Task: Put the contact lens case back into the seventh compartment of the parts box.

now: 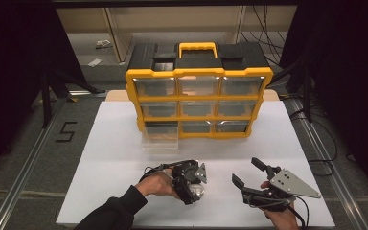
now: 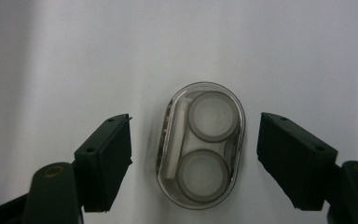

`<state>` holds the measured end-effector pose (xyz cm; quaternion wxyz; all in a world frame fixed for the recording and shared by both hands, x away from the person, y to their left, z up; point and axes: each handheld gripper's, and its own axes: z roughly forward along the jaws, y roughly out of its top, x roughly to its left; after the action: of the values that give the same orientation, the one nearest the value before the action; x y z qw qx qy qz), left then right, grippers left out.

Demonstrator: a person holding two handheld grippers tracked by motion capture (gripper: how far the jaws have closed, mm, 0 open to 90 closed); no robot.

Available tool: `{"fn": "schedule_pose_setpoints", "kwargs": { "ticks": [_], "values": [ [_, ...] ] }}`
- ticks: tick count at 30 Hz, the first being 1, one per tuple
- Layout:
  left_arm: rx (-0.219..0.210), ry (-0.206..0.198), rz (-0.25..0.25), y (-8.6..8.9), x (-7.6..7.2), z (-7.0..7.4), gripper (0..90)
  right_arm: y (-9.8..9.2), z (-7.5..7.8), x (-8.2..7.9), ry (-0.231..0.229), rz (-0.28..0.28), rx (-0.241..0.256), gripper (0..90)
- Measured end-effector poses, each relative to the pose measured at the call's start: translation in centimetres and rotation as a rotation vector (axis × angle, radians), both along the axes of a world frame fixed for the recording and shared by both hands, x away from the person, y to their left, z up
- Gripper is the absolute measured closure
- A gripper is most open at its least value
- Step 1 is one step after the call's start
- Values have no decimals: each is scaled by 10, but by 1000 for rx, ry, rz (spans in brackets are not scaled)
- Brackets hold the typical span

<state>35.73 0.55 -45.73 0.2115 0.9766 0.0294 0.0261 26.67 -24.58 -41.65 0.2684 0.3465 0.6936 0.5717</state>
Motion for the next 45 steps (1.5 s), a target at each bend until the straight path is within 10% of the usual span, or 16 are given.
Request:
{"fn": "schedule_pose_setpoints", "kwargs": {
  "ticks": [23, 45],
  "values": [
    [51, 27, -21, -3, 1, -4, 489, 0, 0, 0, -3, 4, -2, 184],
    [-63, -87, 89, 17, 0, 24, 493, 0, 0, 0, -1, 0, 2, 186]
  ]
}}
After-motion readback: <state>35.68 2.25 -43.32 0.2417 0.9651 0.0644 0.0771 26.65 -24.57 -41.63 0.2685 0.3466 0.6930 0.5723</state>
